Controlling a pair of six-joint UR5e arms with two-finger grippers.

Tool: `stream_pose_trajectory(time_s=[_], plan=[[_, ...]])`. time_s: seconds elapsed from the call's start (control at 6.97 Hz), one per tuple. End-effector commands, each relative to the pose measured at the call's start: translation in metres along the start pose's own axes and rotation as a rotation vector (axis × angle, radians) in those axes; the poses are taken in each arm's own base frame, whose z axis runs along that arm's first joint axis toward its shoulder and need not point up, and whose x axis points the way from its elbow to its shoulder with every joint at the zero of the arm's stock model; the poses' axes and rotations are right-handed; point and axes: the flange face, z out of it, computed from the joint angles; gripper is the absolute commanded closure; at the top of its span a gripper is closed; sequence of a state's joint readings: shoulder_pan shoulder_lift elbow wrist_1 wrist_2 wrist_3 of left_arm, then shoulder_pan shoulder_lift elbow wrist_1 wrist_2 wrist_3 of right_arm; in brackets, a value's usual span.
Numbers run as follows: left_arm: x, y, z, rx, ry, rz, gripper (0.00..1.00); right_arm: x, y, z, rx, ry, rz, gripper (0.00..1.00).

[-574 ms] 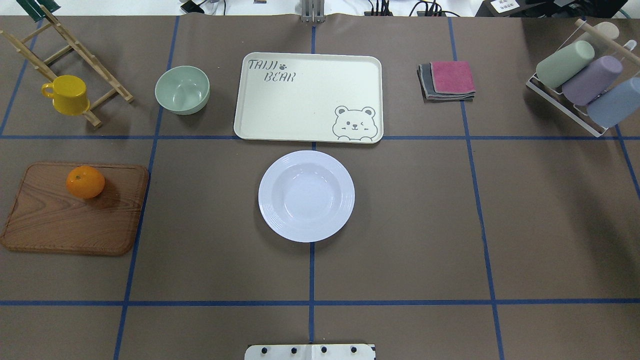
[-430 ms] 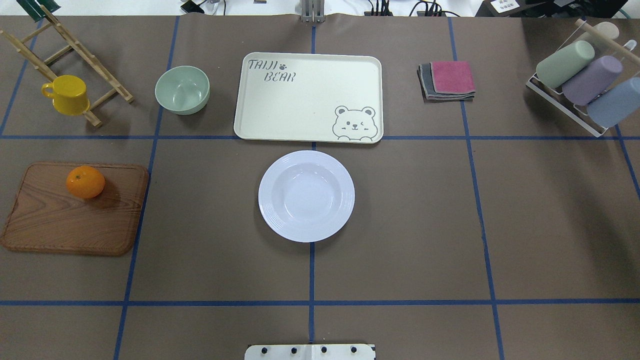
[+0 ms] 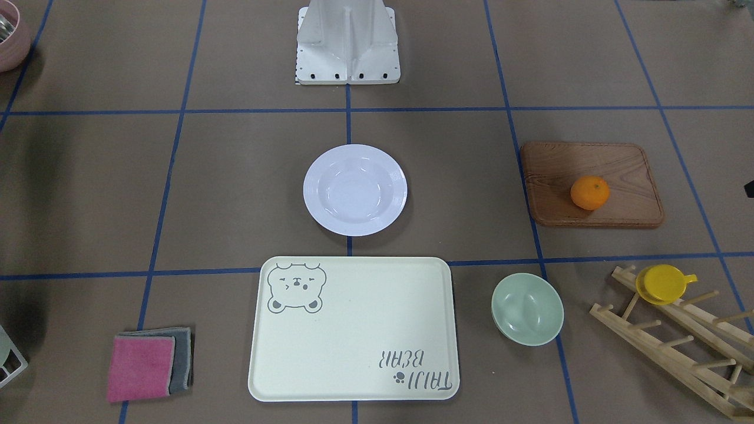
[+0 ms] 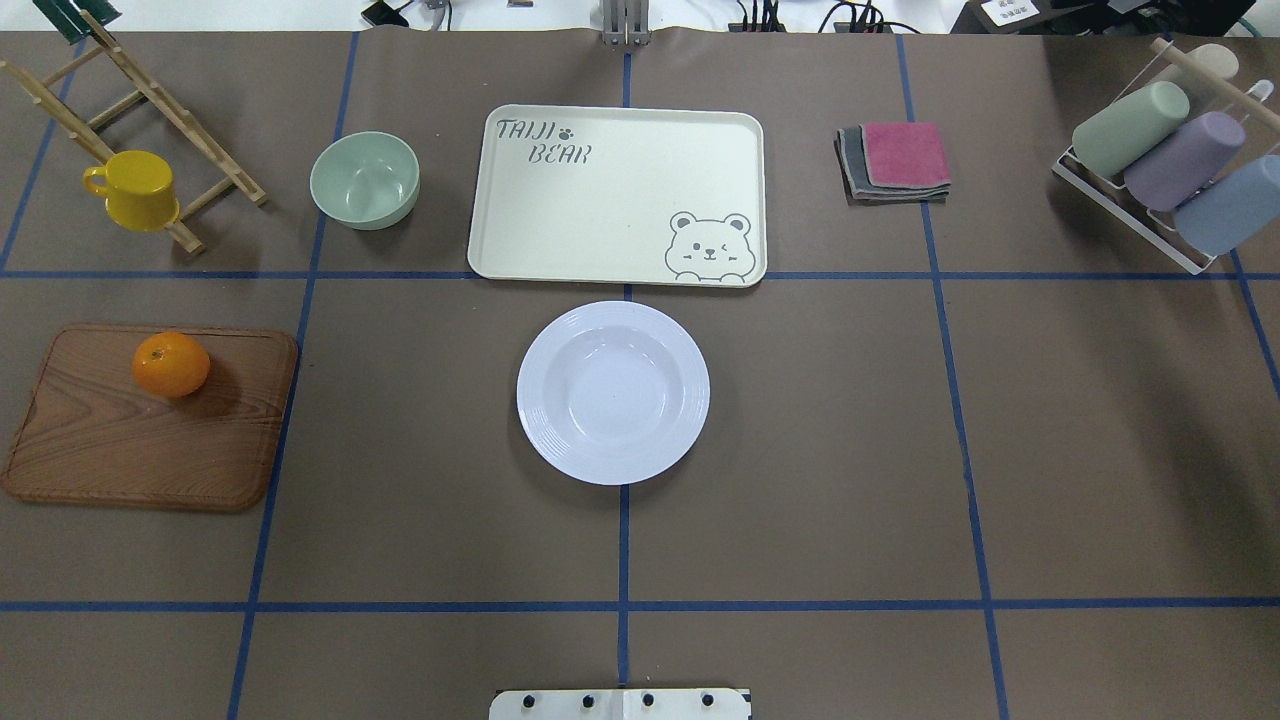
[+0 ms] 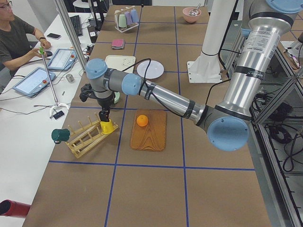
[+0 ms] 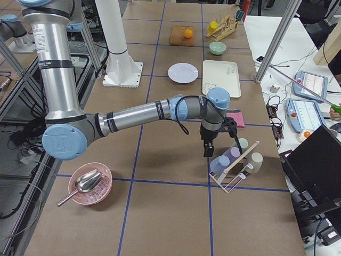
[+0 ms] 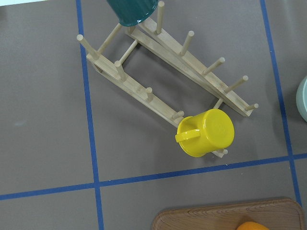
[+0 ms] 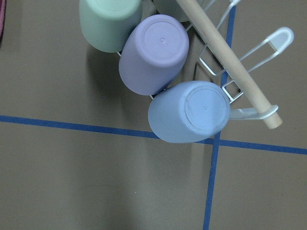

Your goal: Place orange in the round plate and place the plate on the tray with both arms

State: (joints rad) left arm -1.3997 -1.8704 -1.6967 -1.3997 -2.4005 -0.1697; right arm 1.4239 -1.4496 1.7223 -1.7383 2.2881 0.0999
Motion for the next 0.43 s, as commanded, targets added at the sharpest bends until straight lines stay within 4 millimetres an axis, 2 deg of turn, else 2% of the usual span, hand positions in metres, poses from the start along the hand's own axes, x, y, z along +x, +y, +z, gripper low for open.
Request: stream_pose_trajectory(time_s=[0.0, 0.14, 0.29], plan=[[0.094, 0.014, 0.061, -0.090, 0.024, 0.043, 0.02, 0.000, 0.018, 0.007, -0.028, -0.061, 0.038, 0.00], [0.118, 0.021, 0.090, -0.102, -0.022, 0.081, 0.02, -0.008, 0.019, 0.000, -0.011, -0.042, 0.005, 0.00], [0.132, 0.029, 0.124, -0.119, -0.068, 0.115, 0.02, -0.012, 0.019, -0.001, -0.008, -0.052, -0.005, 0.00]])
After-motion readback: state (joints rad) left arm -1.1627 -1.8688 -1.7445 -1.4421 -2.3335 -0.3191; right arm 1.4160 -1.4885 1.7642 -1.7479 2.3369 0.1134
